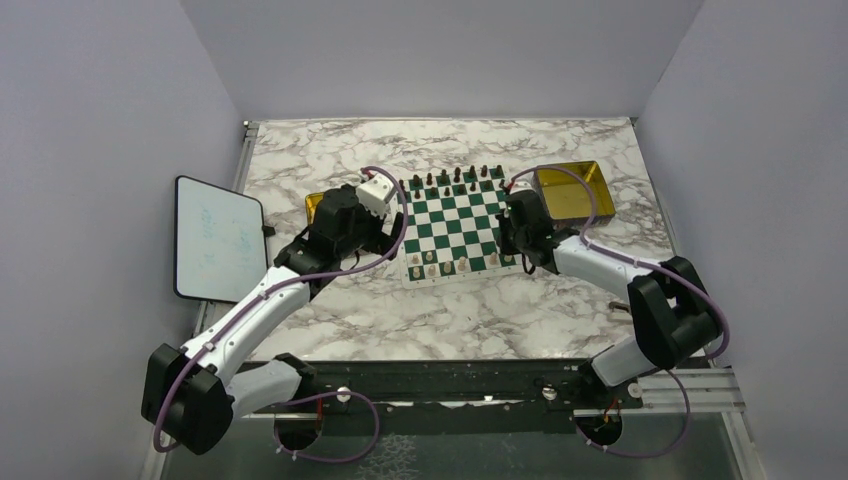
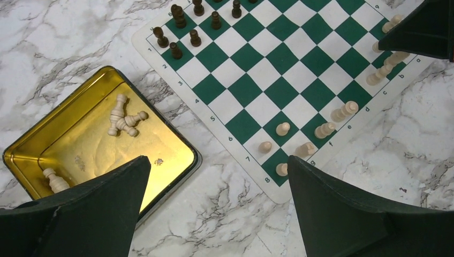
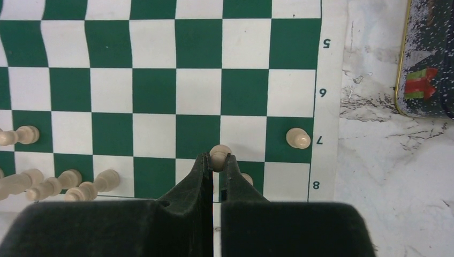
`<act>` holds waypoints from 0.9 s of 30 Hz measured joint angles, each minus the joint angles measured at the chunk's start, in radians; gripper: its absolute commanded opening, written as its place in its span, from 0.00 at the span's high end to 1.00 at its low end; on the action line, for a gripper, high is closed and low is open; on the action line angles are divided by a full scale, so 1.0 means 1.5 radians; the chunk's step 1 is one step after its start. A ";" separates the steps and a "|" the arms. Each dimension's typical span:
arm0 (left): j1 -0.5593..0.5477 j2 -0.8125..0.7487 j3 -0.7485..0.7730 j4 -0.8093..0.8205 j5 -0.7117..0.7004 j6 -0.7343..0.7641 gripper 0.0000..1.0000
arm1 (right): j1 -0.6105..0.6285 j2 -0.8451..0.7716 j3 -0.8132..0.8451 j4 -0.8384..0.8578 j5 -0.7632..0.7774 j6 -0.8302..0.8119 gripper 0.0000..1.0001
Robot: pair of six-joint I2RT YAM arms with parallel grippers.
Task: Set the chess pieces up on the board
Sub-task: Place the chess piece on the chessboard.
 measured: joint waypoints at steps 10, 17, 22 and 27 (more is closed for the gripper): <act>0.000 -0.009 -0.010 -0.002 -0.015 0.000 0.01 | -0.002 0.049 0.019 -0.004 0.011 0.000 0.99; 0.000 -0.009 -0.010 -0.003 -0.015 0.000 0.01 | -0.008 0.049 0.020 -0.004 0.015 0.000 0.99; 0.000 -0.009 -0.010 -0.004 -0.015 0.000 0.01 | -0.009 0.053 0.020 -0.004 0.015 0.000 0.99; 0.000 -0.011 -0.010 -0.007 -0.018 0.000 0.01 | -0.010 0.068 0.024 -0.009 0.015 0.000 0.99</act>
